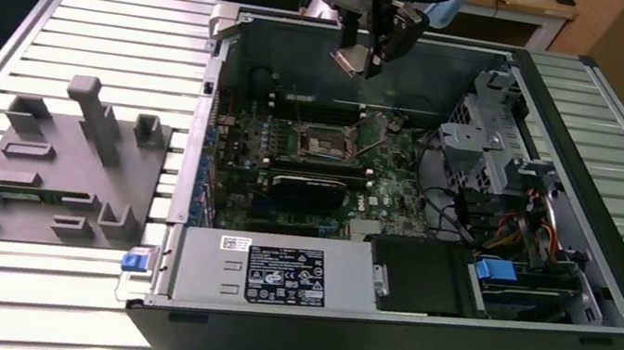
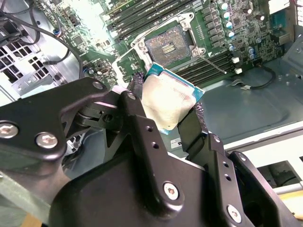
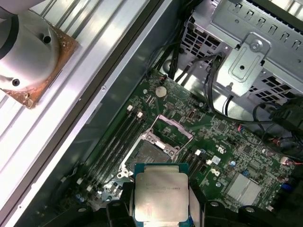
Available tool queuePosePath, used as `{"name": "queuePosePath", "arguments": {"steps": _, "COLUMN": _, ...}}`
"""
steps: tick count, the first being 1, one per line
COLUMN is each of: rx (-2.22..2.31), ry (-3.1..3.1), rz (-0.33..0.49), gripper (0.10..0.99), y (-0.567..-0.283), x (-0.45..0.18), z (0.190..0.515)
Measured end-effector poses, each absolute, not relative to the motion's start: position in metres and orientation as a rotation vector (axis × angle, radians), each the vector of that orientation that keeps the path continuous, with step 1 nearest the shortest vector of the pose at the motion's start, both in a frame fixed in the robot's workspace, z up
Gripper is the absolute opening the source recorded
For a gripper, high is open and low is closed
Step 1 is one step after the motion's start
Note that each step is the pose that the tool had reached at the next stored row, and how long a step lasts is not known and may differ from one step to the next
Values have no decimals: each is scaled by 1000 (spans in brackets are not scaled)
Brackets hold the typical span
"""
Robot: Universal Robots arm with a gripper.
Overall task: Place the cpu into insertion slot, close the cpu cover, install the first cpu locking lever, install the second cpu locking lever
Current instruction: 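Place the cpu into insertion slot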
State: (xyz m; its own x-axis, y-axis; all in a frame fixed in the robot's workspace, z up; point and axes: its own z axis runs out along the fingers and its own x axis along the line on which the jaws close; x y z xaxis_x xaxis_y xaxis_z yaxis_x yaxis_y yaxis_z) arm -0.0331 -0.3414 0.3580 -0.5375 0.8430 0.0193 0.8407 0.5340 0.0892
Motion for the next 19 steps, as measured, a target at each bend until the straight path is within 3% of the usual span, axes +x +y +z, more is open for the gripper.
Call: {"name": "queuePosePath", "arguments": {"steps": 19, "rx": 1599, "ry": 2667, "rz": 135, "gripper": 545, "y": -341, "x": -33, "z": 357}}
